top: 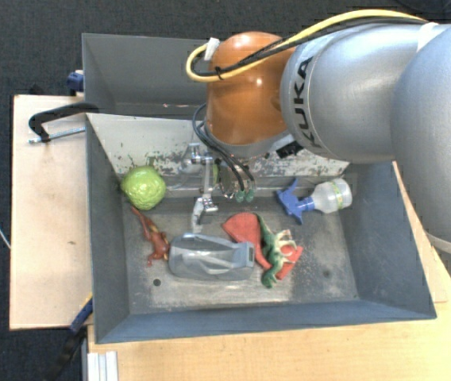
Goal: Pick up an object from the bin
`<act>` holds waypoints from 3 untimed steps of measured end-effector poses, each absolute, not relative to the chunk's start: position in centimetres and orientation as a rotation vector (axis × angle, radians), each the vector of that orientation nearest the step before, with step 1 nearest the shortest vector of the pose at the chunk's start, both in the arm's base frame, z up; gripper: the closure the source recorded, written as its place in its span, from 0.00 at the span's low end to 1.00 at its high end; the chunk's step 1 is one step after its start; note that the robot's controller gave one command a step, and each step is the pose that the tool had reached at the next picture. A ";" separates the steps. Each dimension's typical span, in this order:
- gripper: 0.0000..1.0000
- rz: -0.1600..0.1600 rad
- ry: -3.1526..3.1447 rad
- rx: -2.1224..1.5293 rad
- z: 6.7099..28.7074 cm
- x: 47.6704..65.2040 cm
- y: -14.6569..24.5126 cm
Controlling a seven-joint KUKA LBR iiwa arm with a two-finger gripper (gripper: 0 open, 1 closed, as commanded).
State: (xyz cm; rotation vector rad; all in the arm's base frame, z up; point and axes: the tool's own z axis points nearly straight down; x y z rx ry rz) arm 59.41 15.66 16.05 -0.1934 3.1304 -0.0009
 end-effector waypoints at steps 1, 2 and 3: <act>0.00 0.003 3.073 -0.636 15.5 59.2 18.2; 0.00 0.003 3.050 -0.719 14.4 59.5 20.4; 0.00 0.003 3.011 -0.874 14.8 59.3 22.2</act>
Offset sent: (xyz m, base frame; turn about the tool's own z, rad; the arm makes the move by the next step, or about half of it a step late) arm 0.0008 0.0593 -0.0273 -0.3866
